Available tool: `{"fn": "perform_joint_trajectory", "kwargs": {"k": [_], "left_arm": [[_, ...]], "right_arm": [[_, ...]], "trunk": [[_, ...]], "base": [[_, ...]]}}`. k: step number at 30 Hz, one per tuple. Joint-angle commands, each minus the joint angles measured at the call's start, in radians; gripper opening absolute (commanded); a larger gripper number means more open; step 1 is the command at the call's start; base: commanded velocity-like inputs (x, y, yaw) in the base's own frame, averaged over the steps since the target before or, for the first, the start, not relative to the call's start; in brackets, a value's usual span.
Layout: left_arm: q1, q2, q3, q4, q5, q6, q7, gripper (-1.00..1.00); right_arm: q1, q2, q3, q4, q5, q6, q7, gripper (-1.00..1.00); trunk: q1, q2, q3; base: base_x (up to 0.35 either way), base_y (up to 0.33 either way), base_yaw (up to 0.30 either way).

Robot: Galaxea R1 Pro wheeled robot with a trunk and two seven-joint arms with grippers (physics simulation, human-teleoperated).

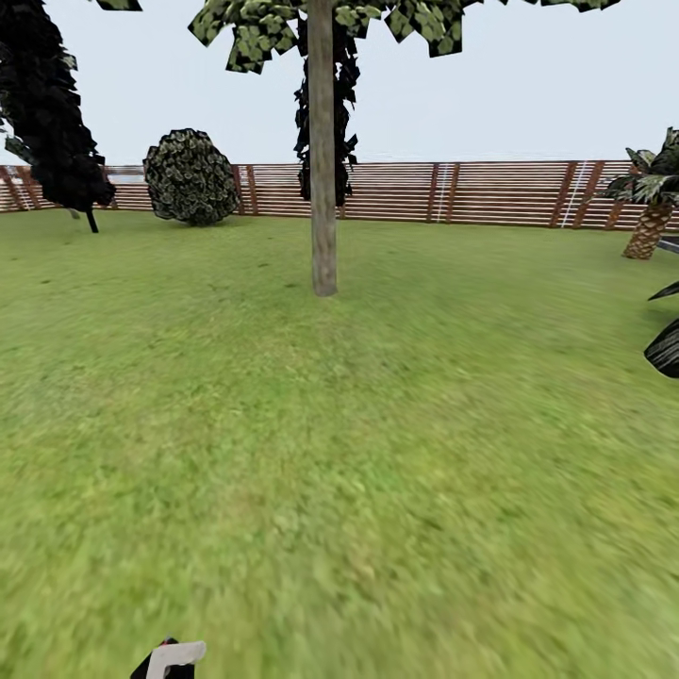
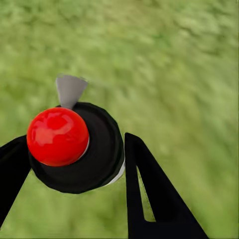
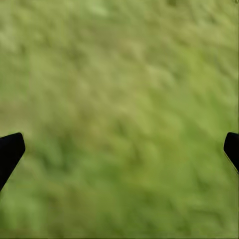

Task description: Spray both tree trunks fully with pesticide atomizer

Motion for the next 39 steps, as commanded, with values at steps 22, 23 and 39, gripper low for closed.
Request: {"fn": "perform_joint_trajectory", "kwargs": {"k": [22,23,39], "left_arm": [[0.0,-0.002,-0.001,-0.001,0.0,0.0,0.001,-1.0],[0.0,-0.002,-0.001,0.0,0.0,0.0,0.001,-1.0],[0.0,-0.002,-0.001,-0.003,0.0,0.0,0.001,-1.0]], "right_arm": [[0.0,0.0,0.0,0.0,0.0,0.0,0.0,1.0],[0.0,0.0,0.0,0.0,0.0,0.0,0.0,1.0],[0.0,0.0,0.0,0.0,0.0,0.0,0.0,1.0]], "trunk": [[0.0,0.0,0.0],[0.0,0.0,0.0],[0.0,0.0,0.0]], "base": [[0.339,0.0,0.0],[0.339,0.0,0.0],[0.339,0.0,0.0]]}}
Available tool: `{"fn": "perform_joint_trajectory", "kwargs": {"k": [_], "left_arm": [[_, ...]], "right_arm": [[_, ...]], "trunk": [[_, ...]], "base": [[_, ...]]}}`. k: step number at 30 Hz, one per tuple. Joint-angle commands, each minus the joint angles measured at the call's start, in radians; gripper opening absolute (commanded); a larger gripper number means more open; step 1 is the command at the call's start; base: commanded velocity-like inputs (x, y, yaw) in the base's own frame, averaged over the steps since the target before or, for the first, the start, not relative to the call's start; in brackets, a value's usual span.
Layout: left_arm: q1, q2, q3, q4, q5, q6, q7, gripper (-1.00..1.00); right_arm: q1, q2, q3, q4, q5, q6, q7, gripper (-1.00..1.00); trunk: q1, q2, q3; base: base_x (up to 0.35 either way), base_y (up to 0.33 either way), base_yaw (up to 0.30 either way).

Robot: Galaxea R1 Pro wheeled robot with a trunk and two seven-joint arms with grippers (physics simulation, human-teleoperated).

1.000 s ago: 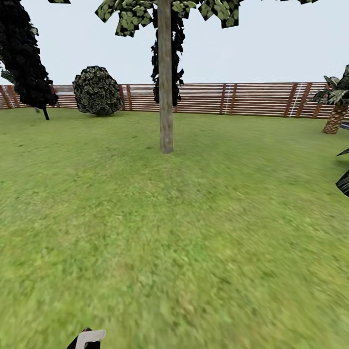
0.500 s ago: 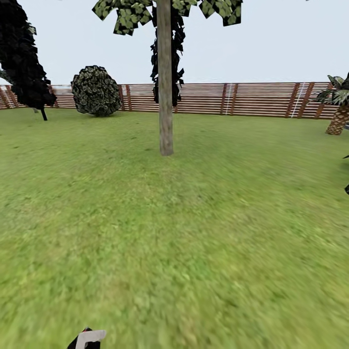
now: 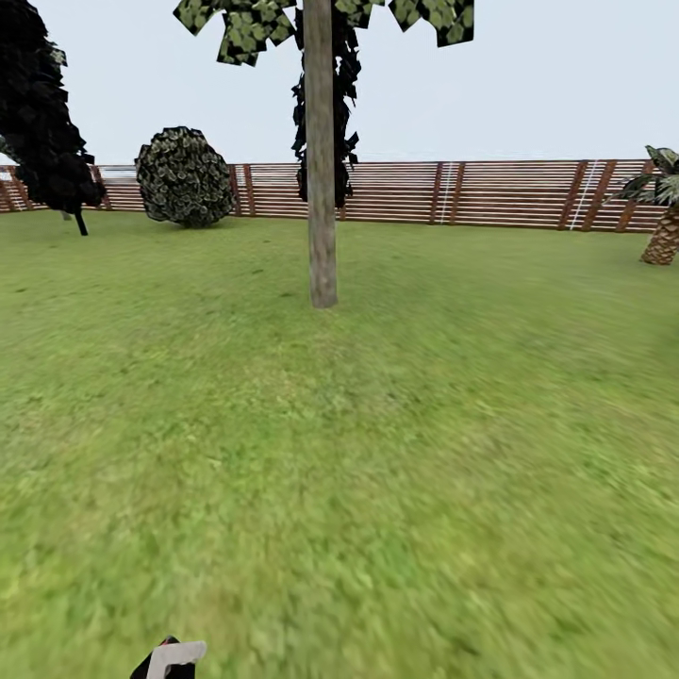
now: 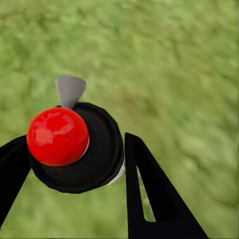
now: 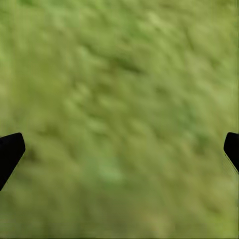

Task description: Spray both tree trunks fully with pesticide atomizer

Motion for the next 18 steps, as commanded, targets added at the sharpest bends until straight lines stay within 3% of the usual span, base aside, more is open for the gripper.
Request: {"fn": "perform_joint_trajectory", "kwargs": {"k": [1,18], "left_arm": [[0.0,0.001,0.001,0.0,0.0,0.0,0.0,-1.0],[0.0,0.002,0.0,-0.005,0.0,0.0,0.0,-1.0]], "right_arm": [[0.0,0.0,0.0,0.0,0.0,0.0,0.0,1.0],[0.0,0.0,0.0,0.0,0.0,0.0,0.0,1.0]], "trunk": [[0.0,0.0,0.0],[0.0,0.0,0.0]], "base": [[0.339,0.0,0.0],[0.339,0.0,0.0]]}}
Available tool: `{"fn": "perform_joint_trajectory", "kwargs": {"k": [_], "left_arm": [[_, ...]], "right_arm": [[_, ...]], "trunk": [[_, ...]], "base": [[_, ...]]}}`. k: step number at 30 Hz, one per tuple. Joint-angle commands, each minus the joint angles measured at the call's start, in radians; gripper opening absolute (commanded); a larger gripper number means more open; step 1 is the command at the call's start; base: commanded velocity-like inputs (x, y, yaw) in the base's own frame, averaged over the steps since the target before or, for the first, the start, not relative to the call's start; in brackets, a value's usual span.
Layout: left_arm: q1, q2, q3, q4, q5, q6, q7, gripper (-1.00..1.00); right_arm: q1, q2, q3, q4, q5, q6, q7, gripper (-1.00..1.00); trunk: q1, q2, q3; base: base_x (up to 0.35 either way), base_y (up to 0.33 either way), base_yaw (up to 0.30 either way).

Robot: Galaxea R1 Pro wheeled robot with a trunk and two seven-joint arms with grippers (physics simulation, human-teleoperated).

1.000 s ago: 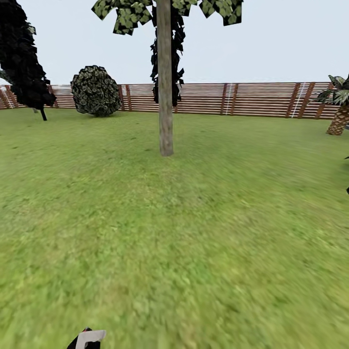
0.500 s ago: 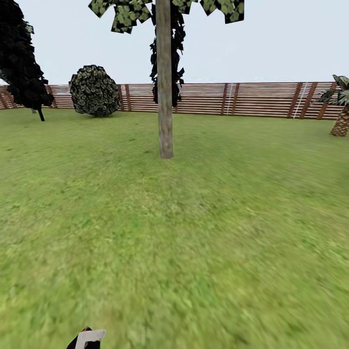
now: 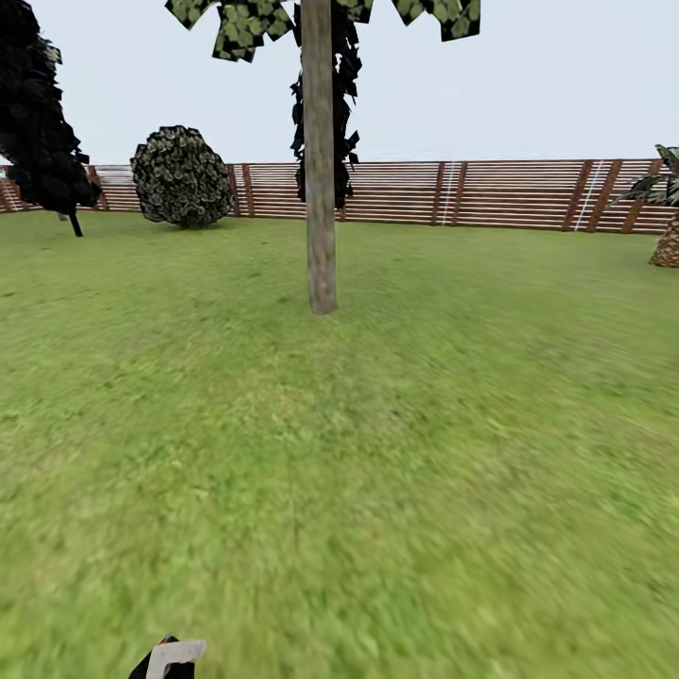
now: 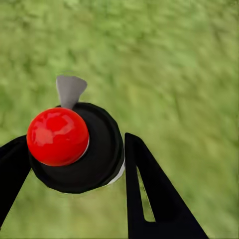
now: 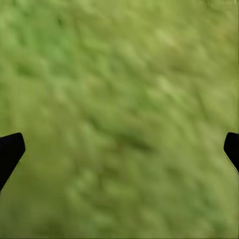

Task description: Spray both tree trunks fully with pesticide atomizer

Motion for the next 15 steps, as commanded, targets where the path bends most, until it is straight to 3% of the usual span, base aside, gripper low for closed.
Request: {"fn": "perform_joint_trajectory", "kwargs": {"k": [1,15], "left_arm": [[0.0,0.0,0.0,0.0,0.0,0.0,0.0,-1.0],[0.001,0.0,0.001,-0.002,0.0,0.0,0.0,-1.0]], "right_arm": [[0.0,0.0,0.0,-0.001,0.0,0.0,0.0,1.0],[0.0,0.0,0.0,0.0,0.0,0.0,0.0,1.0]], "trunk": [[0.0,0.0,0.0],[0.0,0.0,0.0]], "base": [[0.339,0.0,0.0],[0.339,0.0,0.0]]}}
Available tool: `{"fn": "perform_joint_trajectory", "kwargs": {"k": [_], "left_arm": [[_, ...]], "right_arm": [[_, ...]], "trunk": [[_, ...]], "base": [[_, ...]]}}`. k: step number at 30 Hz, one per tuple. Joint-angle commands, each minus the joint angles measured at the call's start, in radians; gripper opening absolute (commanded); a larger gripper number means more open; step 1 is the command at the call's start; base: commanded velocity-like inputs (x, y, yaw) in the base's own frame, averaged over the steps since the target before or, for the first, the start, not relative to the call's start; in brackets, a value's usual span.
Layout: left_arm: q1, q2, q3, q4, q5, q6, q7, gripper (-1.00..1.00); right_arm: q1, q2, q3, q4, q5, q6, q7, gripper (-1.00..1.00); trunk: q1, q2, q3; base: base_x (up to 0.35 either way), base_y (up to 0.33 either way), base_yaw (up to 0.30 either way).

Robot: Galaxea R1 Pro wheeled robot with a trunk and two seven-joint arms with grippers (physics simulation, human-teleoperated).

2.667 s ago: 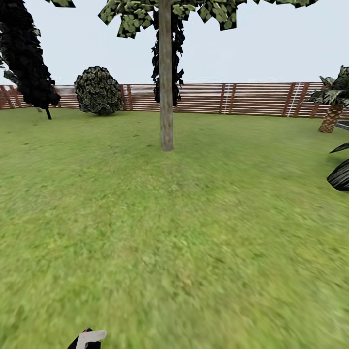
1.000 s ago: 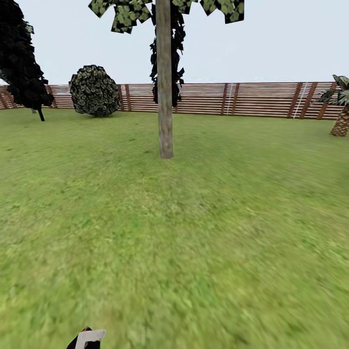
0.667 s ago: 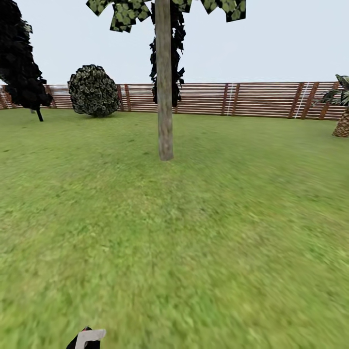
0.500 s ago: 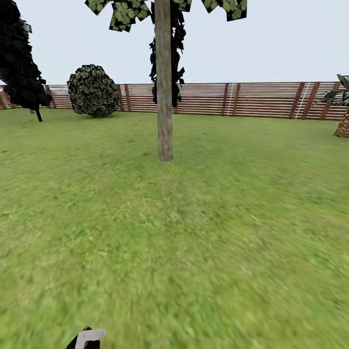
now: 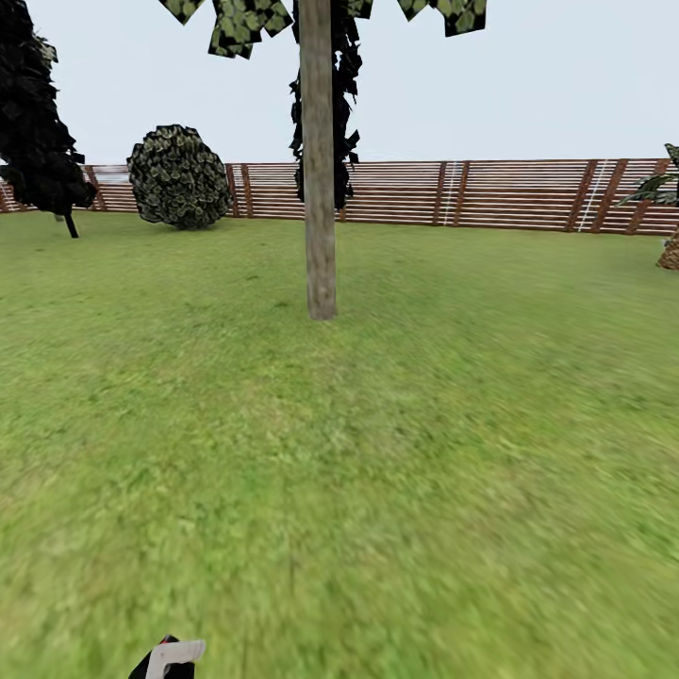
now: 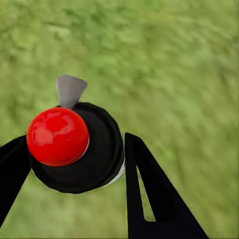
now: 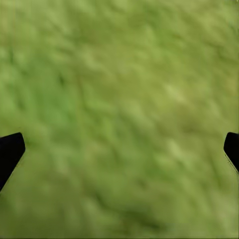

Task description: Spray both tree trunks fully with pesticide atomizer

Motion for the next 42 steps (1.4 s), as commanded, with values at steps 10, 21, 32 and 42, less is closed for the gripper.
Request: {"fn": "perform_joint_trajectory", "kwargs": {"k": [10,21,32,42], "left_arm": [[0.0,0.0,0.0,0.0,0.0,0.0,0.0,-1.0],[0.0,0.0,0.0,0.0,0.0,0.0,0.0,-1.0],[0.0,0.0,0.0,0.0,0.0,0.0,0.0,-1.0],[0.0,0.0,0.0,-0.001,0.0,0.0,0.0,-1.0]], "right_arm": [[0.0,0.0,0.0,0.0,0.0,0.0,0.0,1.0],[0.0,0.0,0.0,0.0,0.0,0.0,0.0,1.0],[0.0,0.0,0.0,0.0,0.0,0.0,0.0,1.0],[0.0,0.0,0.0,0.0,0.0,0.0,0.0,1.0]], "trunk": [[0.0,0.0,0.0],[0.0,0.0,0.0],[0.0,0.0,0.0],[0.0,0.0,0.0]], "base": [[0.339,0.0,0.0],[0.339,0.0,0.0],[0.339,0.0,0.0],[0.339,0.0,0.0]]}}
